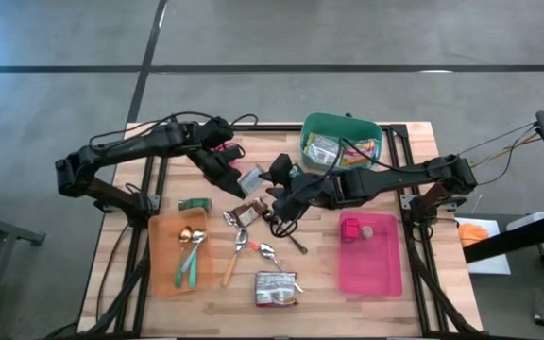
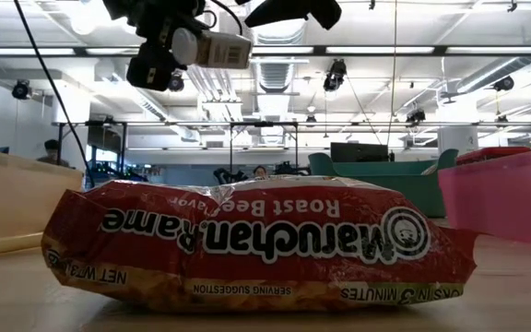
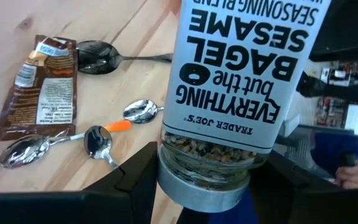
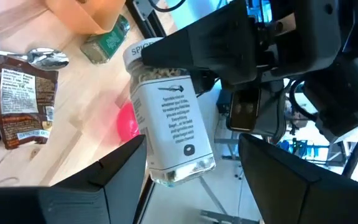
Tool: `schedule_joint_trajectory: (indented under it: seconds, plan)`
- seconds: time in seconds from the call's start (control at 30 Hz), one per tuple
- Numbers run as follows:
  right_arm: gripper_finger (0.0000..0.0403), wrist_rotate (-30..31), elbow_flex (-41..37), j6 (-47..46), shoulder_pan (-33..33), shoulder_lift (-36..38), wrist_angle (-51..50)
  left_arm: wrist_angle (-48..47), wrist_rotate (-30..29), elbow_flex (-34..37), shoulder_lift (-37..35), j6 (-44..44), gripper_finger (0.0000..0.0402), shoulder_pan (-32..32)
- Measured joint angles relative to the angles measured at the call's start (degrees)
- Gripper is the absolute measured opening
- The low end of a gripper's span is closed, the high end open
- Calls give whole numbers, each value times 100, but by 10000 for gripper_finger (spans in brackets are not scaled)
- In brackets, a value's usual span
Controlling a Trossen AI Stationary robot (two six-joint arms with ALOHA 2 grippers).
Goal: Pick & Place Food Item
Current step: Put the white seasoning bottle into the pink bin
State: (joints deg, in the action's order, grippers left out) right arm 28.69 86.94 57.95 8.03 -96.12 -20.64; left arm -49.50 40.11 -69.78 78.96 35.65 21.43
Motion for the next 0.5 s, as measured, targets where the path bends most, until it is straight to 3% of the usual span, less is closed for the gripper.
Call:
schedule_joint_trajectory:
  seconds: [0.27, 0.37, 0.5]
  plan:
    - [252, 35, 410, 347, -26, -622, -5, -57, -71, 4, 0, 128, 189, -36]
    - [252, 464, 706, 329, -26, -875, -53, -242, -156, 4, 0, 91, 189, -103]
    - [252, 435, 1202, 180, -30, -1135, -616, -387, -321, 4, 0, 62, 189, -173]
